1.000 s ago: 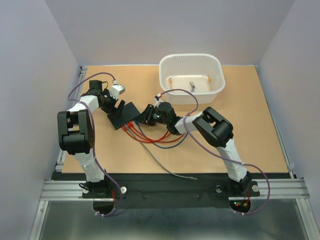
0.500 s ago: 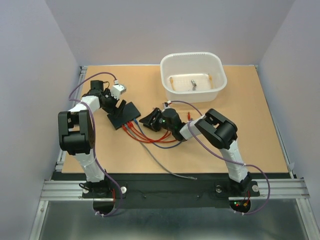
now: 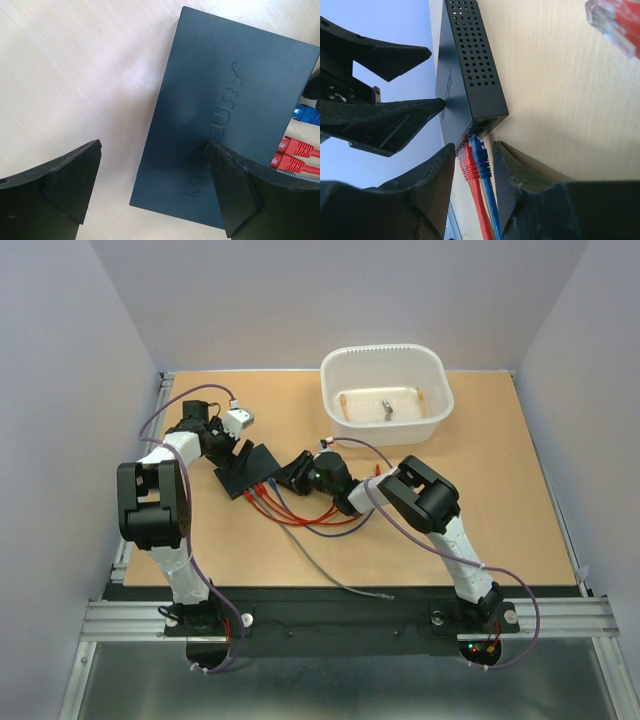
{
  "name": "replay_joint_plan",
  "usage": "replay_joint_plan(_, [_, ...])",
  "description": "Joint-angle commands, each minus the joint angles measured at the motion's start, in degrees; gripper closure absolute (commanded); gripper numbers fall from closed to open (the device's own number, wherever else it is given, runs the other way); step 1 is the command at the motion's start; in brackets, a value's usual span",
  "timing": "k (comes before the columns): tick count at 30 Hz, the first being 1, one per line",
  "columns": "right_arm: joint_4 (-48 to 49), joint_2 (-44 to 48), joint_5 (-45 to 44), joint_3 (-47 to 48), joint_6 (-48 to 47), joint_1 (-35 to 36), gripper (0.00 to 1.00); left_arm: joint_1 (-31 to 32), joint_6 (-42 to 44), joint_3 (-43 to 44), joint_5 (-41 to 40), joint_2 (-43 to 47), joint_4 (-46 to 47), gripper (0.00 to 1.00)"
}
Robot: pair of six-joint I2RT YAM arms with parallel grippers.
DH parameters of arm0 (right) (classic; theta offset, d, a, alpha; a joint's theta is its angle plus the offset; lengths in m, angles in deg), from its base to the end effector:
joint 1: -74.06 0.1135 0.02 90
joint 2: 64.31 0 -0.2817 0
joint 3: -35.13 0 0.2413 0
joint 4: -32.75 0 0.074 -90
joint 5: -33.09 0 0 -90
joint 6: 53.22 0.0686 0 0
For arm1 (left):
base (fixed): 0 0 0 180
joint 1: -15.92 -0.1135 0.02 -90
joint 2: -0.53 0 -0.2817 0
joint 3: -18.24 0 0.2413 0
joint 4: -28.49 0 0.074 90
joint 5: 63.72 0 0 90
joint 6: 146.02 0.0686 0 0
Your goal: Pull the plug from the switch port
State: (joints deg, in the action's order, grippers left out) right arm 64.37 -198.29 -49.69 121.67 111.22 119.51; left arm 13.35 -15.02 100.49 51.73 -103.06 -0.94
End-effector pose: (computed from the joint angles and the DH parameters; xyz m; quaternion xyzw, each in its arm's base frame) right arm 0.3555 0.3734 0.0997 0.1625 0.7803 0.5461 0.2580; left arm 0.3978 -0.0117 0.1942 0.3722 0.8433 -0.0711 0.3811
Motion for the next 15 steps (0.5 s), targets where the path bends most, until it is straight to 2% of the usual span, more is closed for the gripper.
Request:
replay_joint_plan(1, [-7.8,-4.6,1.5,0.4,-2.4,0.9,0.59,0.5,-0.2,-0.5,0.0,0.3,-0.4,0.01])
replay_joint_plan(10, [-7.9,-6.0,2.3,1.3,-1.7,1.4,0.63,0.5,-0.2,-0.5,0.0,0.3,-0.4,0.01])
replay_joint_plan(15, [-7.7,-5.7,1.2,0.2,-1.2,1.4,0.71,0.4,-0.1,-0.8,0.1,0.5,-0.2,0.01])
